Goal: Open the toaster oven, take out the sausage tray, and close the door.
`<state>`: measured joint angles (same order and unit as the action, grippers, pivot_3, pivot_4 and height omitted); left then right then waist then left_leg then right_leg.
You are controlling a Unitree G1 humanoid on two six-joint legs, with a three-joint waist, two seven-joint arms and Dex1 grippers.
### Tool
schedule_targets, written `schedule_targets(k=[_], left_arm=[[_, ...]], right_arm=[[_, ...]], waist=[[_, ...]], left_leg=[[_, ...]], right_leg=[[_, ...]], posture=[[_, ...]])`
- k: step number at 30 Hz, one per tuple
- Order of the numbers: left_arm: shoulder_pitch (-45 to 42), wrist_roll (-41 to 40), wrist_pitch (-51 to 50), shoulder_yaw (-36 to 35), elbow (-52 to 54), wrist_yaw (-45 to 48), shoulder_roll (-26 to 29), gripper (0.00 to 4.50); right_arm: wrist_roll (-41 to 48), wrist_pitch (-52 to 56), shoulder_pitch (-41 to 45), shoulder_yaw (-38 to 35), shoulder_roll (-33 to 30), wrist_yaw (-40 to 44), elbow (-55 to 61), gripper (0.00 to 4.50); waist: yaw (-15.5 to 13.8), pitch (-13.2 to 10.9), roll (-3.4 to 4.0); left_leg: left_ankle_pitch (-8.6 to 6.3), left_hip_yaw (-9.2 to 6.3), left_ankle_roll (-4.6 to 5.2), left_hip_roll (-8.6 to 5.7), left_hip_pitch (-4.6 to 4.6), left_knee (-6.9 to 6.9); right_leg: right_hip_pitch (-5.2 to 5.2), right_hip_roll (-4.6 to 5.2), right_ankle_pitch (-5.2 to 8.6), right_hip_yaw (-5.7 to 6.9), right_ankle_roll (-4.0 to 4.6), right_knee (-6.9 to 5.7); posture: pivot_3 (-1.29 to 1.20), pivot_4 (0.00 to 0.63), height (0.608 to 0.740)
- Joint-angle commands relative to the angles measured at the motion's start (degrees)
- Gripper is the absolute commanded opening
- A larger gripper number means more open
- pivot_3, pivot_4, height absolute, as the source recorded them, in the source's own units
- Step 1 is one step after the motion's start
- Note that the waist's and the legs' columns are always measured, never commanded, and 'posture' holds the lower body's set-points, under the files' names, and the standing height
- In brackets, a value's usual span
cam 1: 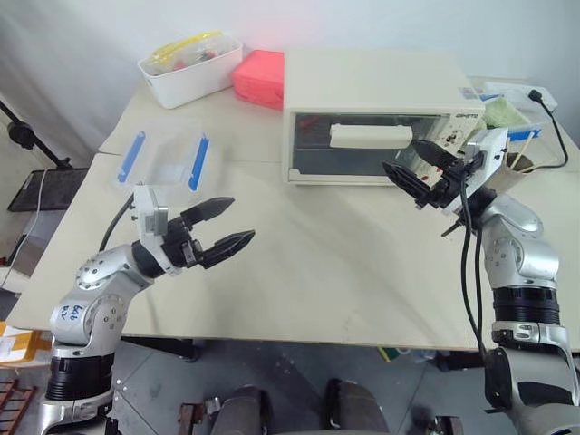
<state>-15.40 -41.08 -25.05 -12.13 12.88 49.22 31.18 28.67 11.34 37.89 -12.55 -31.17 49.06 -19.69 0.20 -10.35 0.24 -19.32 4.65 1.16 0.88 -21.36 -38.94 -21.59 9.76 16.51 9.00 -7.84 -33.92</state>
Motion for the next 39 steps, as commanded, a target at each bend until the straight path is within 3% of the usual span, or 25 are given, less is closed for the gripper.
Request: schedule_targets(k=[1,12,20,24,27,34,39], left_arm=[[-0.3,0.1,1.0,0.2,2.1,-0.3,-0.4,4.46],[-2.0,1.1,1.3,2.0,0.3,0.1,-1.6,4.46],[-4.3,1.2,1.0,2.1,-2.6,0.6,-1.9,4.46],[-7.9,1.8,1.2,1.9,-7.3,2.3,-0.8,4.46],[-11.8,2.7,2.1,1.9,-12.0,2.7,-1.3,3.87],[-23.1,8.4,5.1,4.6,-24.8,0.1,-6.2,1.63],[-33.1,15.1,13.0,7.1,-38.6,-2.4,-12.8,0.05]], right_arm=[[-0.7,-1.0,0.6,-1.0,-0.7,0.1,-0.6,4.50],[-1.9,-6.6,4.8,-0.4,1.4,4.1,-5.6,4.50],[1.1,-4.6,-1.8,1.5,0.8,12.1,4.7,4.50],[-3.9,-13.2,-6.9,3.1,-1.5,16.0,7.3,4.50],[-7.1,-18.4,-10.7,4.9,-3.5,18.7,7.0,4.50],[-9.2,-24.6,-12.1,5.0,-3.2,18.0,4.1,4.50],[-10.5,-28.7,-12.1,5.3,-3.4,17.9,1.7,4.50]], waist=[[-0.1,0.0,0.00],[0.0,0.0,0.01],[-0.1,0.0,0.01],[0.2,-0.1,0.12],[0.0,-0.1,0.12],[-0.1,-0.1,0.05],[-0.2,-0.2,-0.01]], left_leg=[[0.00,0.02,0.00,0.00,0.00,-0.01],[0.00,0.03,0.00,0.00,-0.01,-0.01],[0.00,0.01,0.00,0.01,-0.01,0.01],[0.00,0.06,-0.01,0.02,0.01,0.02],[-0.01,0.10,-0.02,0.02,0.01,0.06],[-0.01,0.13,-0.02,0.02,0.01,-0.06],[-0.02,0.12,-0.01,0.01,-0.01,-0.02]], right_leg=[[0.00,0.00,0.00,0.00,0.00,0.00],[0.00,-0.01,0.00,-0.01,0.00,0.02],[0.00,-0.01,0.00,0.01,0.00,0.02],[-0.02,-0.04,0.00,-0.03,0.00,0.02],[-0.03,-0.06,0.00,-0.02,0.00,0.05],[0.00,-0.07,0.00,-0.03,0.00,0.02],[0.00,-0.07,0.00,0.02,-0.01,0.06]], posture=[[0.00,0.150,0.740],[0.00,0.150,0.740],[0.00,0.150,0.740],[0.00,0.150,0.740],[0.00,0.150,0.740],[0.00,0.150,0.740],[0.00,0.150,0.740]])
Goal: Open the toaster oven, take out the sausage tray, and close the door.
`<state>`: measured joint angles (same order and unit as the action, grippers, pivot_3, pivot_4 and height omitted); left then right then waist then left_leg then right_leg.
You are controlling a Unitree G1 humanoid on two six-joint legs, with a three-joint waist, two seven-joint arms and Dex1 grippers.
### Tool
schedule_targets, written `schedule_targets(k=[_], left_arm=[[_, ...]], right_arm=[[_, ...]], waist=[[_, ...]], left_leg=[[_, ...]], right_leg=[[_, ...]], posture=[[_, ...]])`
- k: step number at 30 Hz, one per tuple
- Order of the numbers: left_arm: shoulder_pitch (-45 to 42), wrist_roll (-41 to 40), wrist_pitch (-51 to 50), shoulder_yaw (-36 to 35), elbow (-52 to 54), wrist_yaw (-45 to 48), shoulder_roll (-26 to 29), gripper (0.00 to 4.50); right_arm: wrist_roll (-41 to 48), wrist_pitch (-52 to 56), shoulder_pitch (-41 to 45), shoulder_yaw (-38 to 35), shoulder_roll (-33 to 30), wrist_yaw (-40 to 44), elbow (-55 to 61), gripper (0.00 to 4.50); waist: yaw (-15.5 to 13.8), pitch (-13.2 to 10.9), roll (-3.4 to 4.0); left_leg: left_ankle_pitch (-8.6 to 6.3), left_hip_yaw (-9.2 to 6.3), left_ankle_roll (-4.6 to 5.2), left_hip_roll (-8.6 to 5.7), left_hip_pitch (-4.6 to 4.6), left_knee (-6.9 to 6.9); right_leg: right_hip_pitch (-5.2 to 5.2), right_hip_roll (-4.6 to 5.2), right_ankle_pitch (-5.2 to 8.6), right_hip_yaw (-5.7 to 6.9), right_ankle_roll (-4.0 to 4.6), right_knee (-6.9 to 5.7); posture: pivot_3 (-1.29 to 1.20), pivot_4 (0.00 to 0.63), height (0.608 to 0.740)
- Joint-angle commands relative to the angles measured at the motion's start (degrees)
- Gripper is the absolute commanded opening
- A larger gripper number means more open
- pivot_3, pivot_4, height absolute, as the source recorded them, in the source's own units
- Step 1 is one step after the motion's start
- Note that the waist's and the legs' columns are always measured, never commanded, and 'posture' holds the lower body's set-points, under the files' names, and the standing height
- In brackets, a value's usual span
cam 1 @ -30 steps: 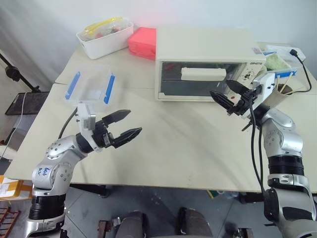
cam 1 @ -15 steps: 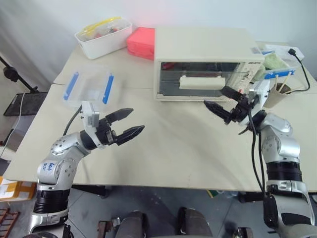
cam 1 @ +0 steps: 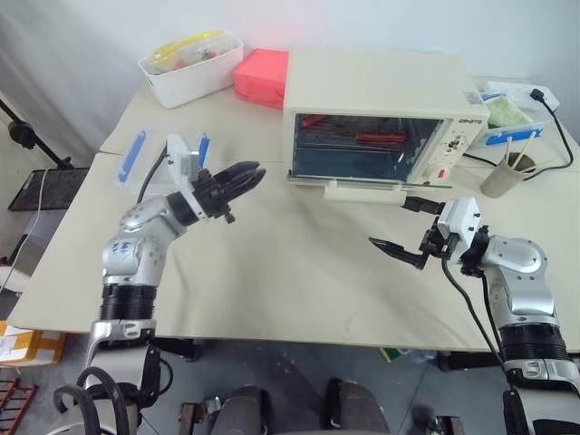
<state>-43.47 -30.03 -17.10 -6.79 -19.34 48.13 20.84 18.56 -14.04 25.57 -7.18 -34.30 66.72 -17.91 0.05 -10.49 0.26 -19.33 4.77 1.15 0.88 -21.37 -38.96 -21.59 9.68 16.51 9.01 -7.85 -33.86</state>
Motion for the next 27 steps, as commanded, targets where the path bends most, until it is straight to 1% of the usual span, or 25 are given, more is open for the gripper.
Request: schedule_targets(k=[1,6,10,15,19,22,24,27], left_arm=[[-6.7,5.4,6.4,2.3,-9.2,-1.5,-3.4,0.01],[-11.9,7.4,11.5,1.9,-18.7,-0.8,-6.9,0.01],[-13.1,8.4,12.6,3.4,-21.7,2.6,-9.0,0.01],[-12.6,10.1,12.9,5.3,-23.0,6.8,-10.0,0.01],[-11.4,12.7,14.1,7.5,-23.6,9.5,-9.6,0.01],[-9.9,13.9,14.4,8.3,-23.1,10.6,-9.4,0.01],[-8.9,14.1,14.4,8.2,-22.4,10.4,-9.4,0.01],[-7.0,16.8,16.6,9.8,-21.9,10.6,-8.6,0.01]], right_arm=[[-0.7,-4.2,0.1,0.0,-0.4,0.2,-0.4,4.50],[-1.1,-5.9,-1.3,-0.1,-0.7,-0.5,-0.2,4.50],[-1.3,-6.6,-4.6,-1.2,-0.7,-2.8,2.1,4.50],[-0.9,-6.0,-15.2,-4.9,-0.9,-9.0,9.5,4.50],[-0.1,-4.6,-28.3,-10.4,-0.1,-14.7,17.1,4.50],[0.5,-2.7,-35.5,-14.6,0.6,-19.2,21.5,4.50],[1.2,-0.4,-38.5,-18.1,1.1,-23.0,24.4,4.50],[-0.8,2.2,-39.2,-21.1,0.8,-28.6,27.4,4.50]], waist=[[-0.2,0.0,-0.05],[0.1,-0.1,-0.09],[-0.1,-0.1,-0.12],[-1.2,-0.1,-0.15],[-1.7,-0.1,-0.17],[-1.6,-0.1,-0.17],[-1.4,-0.1,-0.16],[-1.0,-0.1,-0.17]], left_leg=[[0.00,-0.01,0.00,-0.01,-0.01,-0.01],[-0.01,-0.02,0.02,-0.02,-0.05,-0.01],[-0.01,-0.01,0.02,-0.01,-0.05,-0.01],[-0.01,-0.05,0.03,-0.02,-0.10,-0.07],[-0.02,-0.05,0.04,-0.03,-0.12,-0.08],[-0.03,-0.01,0.06,-0.04,-0.10,-0.09],[-0.03,0.01,0.07,-0.03,-0.08,-0.09],[-0.03,0.05,0.06,0.02,0.01,-0.09]], right_leg=[[0.00,0.00,0.00,0.01,0.00,0.00],[0.00,0.00,-0.01,0.04,-0.01,0.01],[-0.01,-0.01,-0.01,0.04,-0.01,0.01],[-0.01,-0.01,-0.01,0.05,-0.01,0.02],[-0.01,-0.01,0.00,0.06,-0.01,0.03],[0.01,0.00,-0.01,0.02,-0.02,0.04],[0.01,0.00,-0.01,-0.01,-0.02,0.02],[0.00,-0.02,-0.01,-0.07,-0.02,-0.03]], posture=[[0.00,0.150,0.740],[0.00,0.150,0.740],[0.00,0.150,0.740],[0.00,0.150,0.740],[0.00,0.150,0.740],[0.00,0.150,0.740],[0.00,0.150,0.740],[0.00,0.150,0.740]])
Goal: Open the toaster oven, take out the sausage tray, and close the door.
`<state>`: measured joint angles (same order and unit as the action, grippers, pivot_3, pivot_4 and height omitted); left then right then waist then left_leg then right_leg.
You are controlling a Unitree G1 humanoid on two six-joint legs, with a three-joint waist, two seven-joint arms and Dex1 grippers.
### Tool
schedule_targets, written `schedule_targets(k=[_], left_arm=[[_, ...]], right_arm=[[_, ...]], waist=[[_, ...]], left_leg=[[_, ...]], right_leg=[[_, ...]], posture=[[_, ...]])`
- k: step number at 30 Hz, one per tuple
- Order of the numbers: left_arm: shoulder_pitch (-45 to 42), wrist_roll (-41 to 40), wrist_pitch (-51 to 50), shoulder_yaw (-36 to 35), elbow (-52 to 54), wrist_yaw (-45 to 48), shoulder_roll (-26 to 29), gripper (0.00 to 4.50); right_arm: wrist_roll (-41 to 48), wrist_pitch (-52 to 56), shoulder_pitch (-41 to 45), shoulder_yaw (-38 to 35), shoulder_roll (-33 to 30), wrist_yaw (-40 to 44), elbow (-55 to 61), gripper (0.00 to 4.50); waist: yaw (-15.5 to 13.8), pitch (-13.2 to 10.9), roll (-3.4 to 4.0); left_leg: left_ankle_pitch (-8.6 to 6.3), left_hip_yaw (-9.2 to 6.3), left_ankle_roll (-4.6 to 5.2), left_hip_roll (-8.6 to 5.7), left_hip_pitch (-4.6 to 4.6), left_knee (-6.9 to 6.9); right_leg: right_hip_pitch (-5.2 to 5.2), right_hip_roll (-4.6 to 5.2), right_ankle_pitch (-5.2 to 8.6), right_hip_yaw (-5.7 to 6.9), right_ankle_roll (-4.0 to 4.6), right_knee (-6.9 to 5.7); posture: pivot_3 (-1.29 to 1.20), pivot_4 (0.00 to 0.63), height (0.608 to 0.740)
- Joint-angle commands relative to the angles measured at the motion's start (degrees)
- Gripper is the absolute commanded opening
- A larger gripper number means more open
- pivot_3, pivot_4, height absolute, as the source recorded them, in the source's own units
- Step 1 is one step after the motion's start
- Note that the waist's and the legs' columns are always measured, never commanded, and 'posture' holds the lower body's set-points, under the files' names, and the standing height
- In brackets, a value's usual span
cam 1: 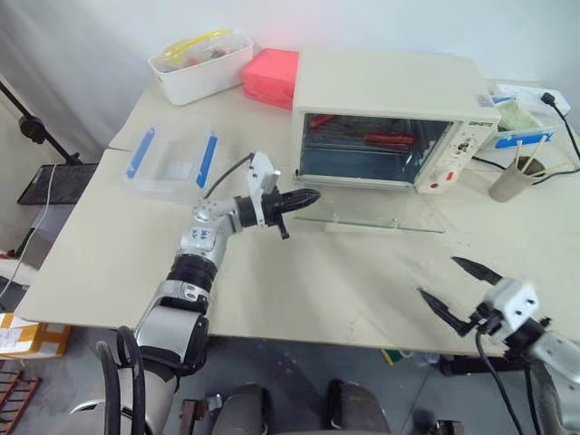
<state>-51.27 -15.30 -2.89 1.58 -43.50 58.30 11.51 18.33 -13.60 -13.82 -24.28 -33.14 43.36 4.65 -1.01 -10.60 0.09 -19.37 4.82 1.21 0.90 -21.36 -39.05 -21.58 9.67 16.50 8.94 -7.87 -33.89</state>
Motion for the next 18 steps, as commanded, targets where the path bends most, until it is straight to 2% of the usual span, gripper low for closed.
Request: schedule_targets(k=[1,5,7,9,11,14,18], left_arm=[[1.2,2.6,2.7,1.7,2.4,0.5,0.9,0.01],[3.6,3.1,2.9,1.5,3.8,-1.0,0.9,0.01],[5.9,3.0,2.0,1.4,6.9,-2.4,1.1,0.01],[7.5,2.9,1.1,1.3,9.4,-3.4,1.3,0.01],[8.8,2.8,-0.2,0.9,11.7,-5.0,1.6,0.01],[10.7,2.5,-1.2,0.0,15.0,-7.3,2.3,0.51],[13.8,-0.8,-3.9,-3.0,21.9,-9.8,2.8,1.77]], right_arm=[[-0.9,2.4,0.1,-4.2,-0.5,-6.1,5.5,4.50],[-3.5,7.3,5.5,-0.9,-4.3,-7.1,9.5,4.50],[-5.8,9.8,14.9,6.4,-5.5,-5.9,10.6,4.50],[-7.6,11.0,20.8,11.2,-6.0,-5.0,10.7,4.50],[-10.4,16.8,26.1,14.3,-4.1,-9.2,10.0,4.50],[-12.7,20.2,35.2,19.8,-1.6,-10.6,6.1,4.50],[-22.3,16.4,46.6,27.0,1.0,-14.9,-6.8,4.50]], waist=[[0.1,0.0,0.00],[0.2,0.0,0.00],[0.7,0.0,-0.01],[1.3,0.0,0.03],[0.9,0.0,0.05],[0.3,0.0,0.02],[-0.3,0.0,0.01]], left_leg=[[0.00,0.03,0.00,0.00,0.05,0.00],[-0.01,0.08,0.01,0.00,0.06,0.00],[-0.02,0.11,0.04,0.00,0.08,-0.01],[-0.02,0.03,0.03,0.05,0.15,-0.02],[-0.01,-0.21,0.02,0.06,0.13,-0.01],[-0.01,-0.15,0.01,0.04,-0.09,-0.06],[-0.03,-0.13,0.06,-0.05,-0.19,-0.14]], right_leg=[[0.00,0.00,0.00,-0.04,0.00,-0.03],[-0.01,0.00,0.00,-0.11,0.00,-0.03],[-0.02,0.00,0.00,-0.16,0.00,-0.05],[-0.05,0.00,0.00,-0.23,0.01,-0.14],[-0.10,-0.03,0.01,-0.20,0.03,-0.19],[-0.10,-0.05,0.02,0.00,0.05,-0.13],[-0.09,0.02,0.00,-0.03,0.01,-0.05]], posture=[[0.00,0.150,0.740],[0.00,0.150,0.740],[0.00,0.150,0.740],[0.00,0.150,0.740],[0.00,0.150,0.740],[0.00,0.150,0.740],[0.00,0.150,0.740]])
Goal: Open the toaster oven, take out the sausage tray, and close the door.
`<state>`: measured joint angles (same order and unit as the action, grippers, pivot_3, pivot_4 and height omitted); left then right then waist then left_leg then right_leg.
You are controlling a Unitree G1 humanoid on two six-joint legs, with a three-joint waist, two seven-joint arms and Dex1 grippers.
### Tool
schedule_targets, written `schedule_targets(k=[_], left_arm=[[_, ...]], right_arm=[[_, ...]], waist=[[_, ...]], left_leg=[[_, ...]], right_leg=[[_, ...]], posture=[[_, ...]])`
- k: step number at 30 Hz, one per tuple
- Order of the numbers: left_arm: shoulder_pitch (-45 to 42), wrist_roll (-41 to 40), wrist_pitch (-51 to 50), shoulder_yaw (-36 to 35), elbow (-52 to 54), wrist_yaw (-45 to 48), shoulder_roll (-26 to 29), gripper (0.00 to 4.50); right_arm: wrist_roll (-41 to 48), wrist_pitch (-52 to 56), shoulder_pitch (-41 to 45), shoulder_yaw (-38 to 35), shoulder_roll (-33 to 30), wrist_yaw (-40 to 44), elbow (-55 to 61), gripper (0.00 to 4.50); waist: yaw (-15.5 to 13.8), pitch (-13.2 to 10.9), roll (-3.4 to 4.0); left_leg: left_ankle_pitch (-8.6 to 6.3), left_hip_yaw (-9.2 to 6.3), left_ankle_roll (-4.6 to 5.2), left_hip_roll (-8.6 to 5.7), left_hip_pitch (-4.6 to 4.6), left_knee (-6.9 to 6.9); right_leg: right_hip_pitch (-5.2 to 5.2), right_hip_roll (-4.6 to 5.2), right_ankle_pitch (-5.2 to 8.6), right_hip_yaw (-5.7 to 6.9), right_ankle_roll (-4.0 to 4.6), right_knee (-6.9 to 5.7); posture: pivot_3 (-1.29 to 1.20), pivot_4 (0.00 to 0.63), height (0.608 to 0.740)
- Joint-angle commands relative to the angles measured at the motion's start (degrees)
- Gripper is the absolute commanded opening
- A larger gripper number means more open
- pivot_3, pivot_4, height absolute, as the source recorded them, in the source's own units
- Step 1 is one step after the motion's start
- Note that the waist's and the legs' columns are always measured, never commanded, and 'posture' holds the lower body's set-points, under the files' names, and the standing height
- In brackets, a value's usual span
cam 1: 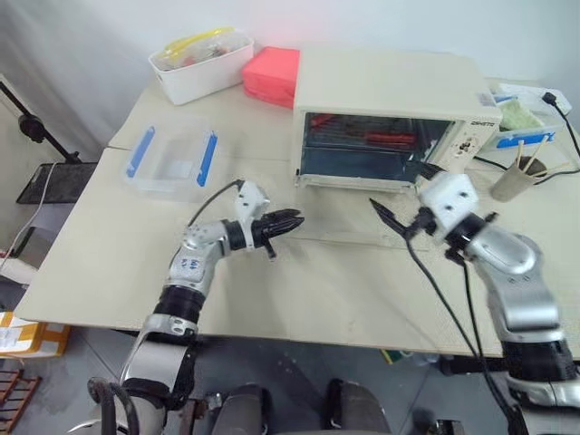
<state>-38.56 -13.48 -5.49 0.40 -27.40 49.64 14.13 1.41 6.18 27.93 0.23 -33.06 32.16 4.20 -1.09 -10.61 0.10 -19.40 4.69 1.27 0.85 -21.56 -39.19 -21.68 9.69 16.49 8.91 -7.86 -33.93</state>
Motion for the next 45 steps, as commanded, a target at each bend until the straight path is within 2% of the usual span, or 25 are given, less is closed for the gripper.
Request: schedule_targets(k=[1,7,9,16,17,21,26,30,31,41,45], left_arm=[[2.1,-3.5,-1.9,-2.6,7.9,-1.4,0.5,2.07],[6.6,-7.2,-4.8,-5.7,17.1,-3.0,2.1,3.72],[7.3,-7.8,-5.8,-5.7,18.7,-3.1,2.6,4.45],[8.2,-8.5,-7.2,-5.8,20.9,-4.9,2.3,4.48],[8.2,-8.6,-7.2,-5.7,20.8,-4.9,2.3,4.50],[7.8,-8.7,-7.1,-5.4,20.5,-4.9,2.2,4.50],[5.8,-8.1,-5.7,-4.7,18.0,-4.3,1.6,4.50],[0.5,-7.7,-2.8,-4.4,11.8,-2.8,0.7,4.50],[-0.9,-7.6,-2.1,-4.4,10.1,-2.4,0.6,4.50],[-16.6,-8.5,3.7,-6.9,-7.5,1.3,0.4,4.50],[-21.1,-10.3,3.6,-9.9,-15.0,4.4,2.0,4.50]], right_arm=[[-8.8,-5.2,8.2,4.8,1.5,-5.5,-11.2,4.50],[-21.4,-16.3,22.8,13.3,4.9,-16.1,-37.3,4.50],[-23.3,-18.1,25.8,14.3,5.7,-19.1,-43.1,4.50],[-31.0,-22.1,40.2,19.7,10.8,-30.0,-66.5,4.50],[-31.3,-22.3,41.3,20.0,11.2,-30.5,-68.4,4.32],[-32.8,-23.4,44.0,21.1,11.9,-32.0,-73.2,3.32],[-33.5,-24.0,45.1,21.8,12.4,-32.8,-75.5,1.62],[-34.0,-24.4,45.4,22.0,12.6,-33.5,-76.1,0.26],[-34.1,-24.5,45.5,22.0,12.6,-33.6,-76.2,0.04],[-34.8,-28.8,45.1,22.2,11.6,-33.6,-72.4,0.04],[-33.9,-32.3,41.1,21.7,9.2,-30.1,-63.1,0.04]], waist=[[0.0,0.0,-0.01],[1.5,0.0,-0.01],[1.7,0.0,-0.01],[3.3,0.0,0.01],[3.4,0.0,0.01],[3.4,0.0,0.01],[3.4,0.0,0.02],[3.5,0.0,0.02],[3.5,0.0,0.02],[4.3,0.0,0.02],[4.5,0.0,0.02]], left_leg=[[0.00,-0.05,0.00,0.00,0.00,0.00],[0.03,-0.07,-0.05,0.02,-0.01,0.08],[0.03,-0.07,-0.05,0.04,0.00,0.07],[0.05,-0.11,-0.09,0.07,0.00,0.09],[0.06,-0.12,-0.10,0.09,0.00,0.12],[0.06,-0.19,-0.11,0.08,0.00,0.15],[0.06,-0.19,-0.11,0.07,-0.01,0.16],[0.07,-0.16,-0.11,0.08,-0.01,0.13],[0.07,-0.16,-0.12,0.07,-0.01,0.14],[0.07,-0.18,-0.13,0.06,-0.05,0.17],[0.07,-0.15,-0.13,0.05,-0.08,0.32]], right_leg=[[0.00,0.00,0.00,0.02,0.00,-0.02],[-0.01,0.01,0.00,0.06,0.00,-0.05],[-0.02,0.00,0.00,0.08,0.00,-0.05],[-0.02,-0.01,0.01,0.08,0.01,-0.08],[-0.02,-0.02,0.02,0.08,0.02,-0.08],[-0.02,-0.03,0.02,0.08,0.04,-0.12],[-0.02,-0.03,0.02,0.07,0.03,-0.11],[-0.02,-0.03,0.02,0.06,0.04,-0.10],[-0.02,-0.04,0.02,0.07,0.04,-0.11],[-0.02,-0.06,0.02,0.12,0.03,-0.09],[-0.17,-0.06,0.02,0.12,0.03,-0.10]], posture=[[0.00,0.150,0.740],[0.00,0.150,0.740],[0.00,0.150,0.740],[0.00,0.150,0.740],[0.00,0.150,0.740],[0.00,0.150,0.740],[0.00,0.150,0.740],[0.00,0.150,0.740],[0.00,0.150,0.740],[0.00,0.150,0.740],[0.00,0.150,0.740]])
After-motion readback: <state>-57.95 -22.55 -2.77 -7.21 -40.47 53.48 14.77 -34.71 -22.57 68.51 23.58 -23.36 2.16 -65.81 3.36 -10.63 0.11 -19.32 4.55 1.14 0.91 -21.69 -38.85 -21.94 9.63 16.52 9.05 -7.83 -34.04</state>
